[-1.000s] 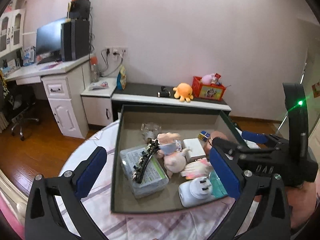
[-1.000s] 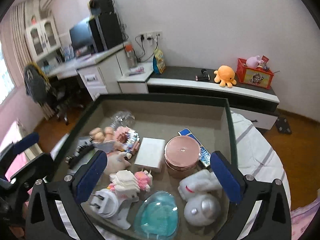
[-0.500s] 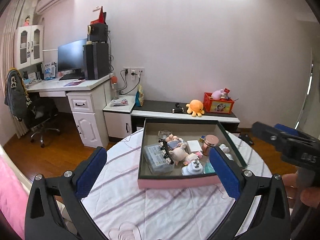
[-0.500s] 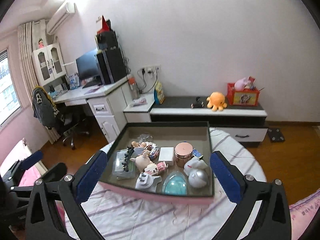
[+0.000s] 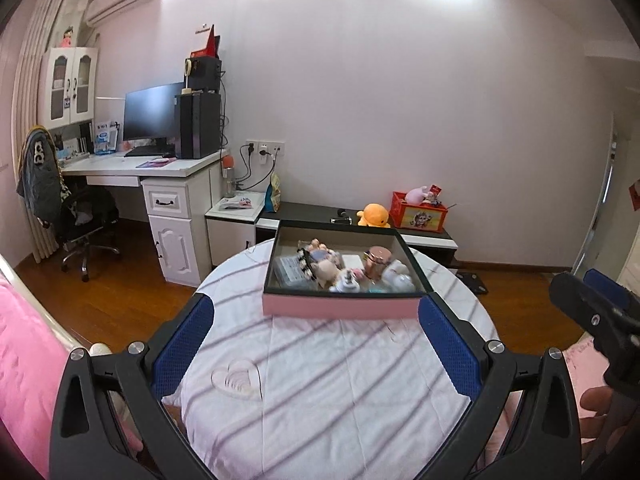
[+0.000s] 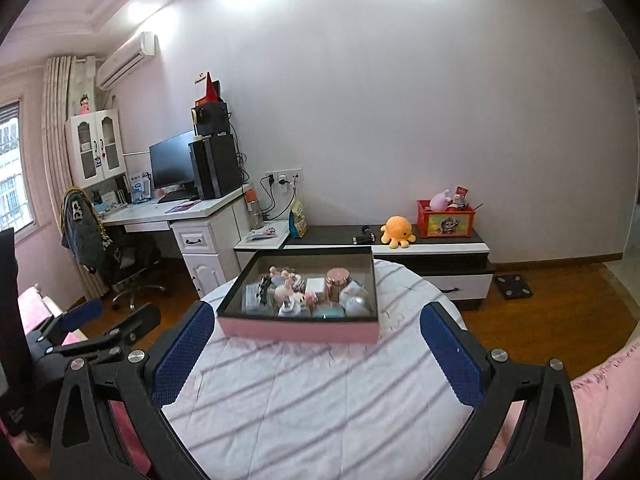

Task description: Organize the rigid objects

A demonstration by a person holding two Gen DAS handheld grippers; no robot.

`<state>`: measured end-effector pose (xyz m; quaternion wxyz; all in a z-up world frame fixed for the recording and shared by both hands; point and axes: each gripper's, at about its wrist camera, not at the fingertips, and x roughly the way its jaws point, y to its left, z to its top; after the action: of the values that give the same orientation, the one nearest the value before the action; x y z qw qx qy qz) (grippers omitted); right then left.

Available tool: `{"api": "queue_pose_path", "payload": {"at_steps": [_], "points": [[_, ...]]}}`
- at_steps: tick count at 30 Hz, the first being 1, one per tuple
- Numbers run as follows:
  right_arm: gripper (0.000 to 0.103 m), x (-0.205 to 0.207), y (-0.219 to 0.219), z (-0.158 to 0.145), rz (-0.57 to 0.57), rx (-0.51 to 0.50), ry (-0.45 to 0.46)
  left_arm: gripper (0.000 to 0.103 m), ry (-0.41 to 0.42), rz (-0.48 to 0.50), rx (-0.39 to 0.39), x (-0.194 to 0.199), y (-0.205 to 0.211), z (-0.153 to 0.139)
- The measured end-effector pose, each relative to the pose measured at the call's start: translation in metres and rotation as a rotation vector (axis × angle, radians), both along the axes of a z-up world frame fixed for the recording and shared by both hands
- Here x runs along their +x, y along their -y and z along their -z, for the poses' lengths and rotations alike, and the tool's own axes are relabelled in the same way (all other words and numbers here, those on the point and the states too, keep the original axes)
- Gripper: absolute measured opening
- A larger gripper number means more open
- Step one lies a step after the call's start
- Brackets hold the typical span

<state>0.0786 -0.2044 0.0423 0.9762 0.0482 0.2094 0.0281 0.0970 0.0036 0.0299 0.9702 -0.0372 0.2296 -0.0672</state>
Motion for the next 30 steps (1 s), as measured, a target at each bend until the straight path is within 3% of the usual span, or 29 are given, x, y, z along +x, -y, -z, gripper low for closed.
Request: {"api": "queue_pose_path", "payload": {"at_steps": [12, 30], "points": [[0.103, -0.089, -0.004, 0.005, 0.032, -0.015, 0.033, 0.103, 0.033, 0.001, 0.033, -0.092, 0.001, -0.012], [0.103, -0.102, -0.014, 0.006, 0.03, -0.028, 0.042, 0.103, 0.04, -0.015, 0.068, -0.108, -0.001, -0.01]]}}
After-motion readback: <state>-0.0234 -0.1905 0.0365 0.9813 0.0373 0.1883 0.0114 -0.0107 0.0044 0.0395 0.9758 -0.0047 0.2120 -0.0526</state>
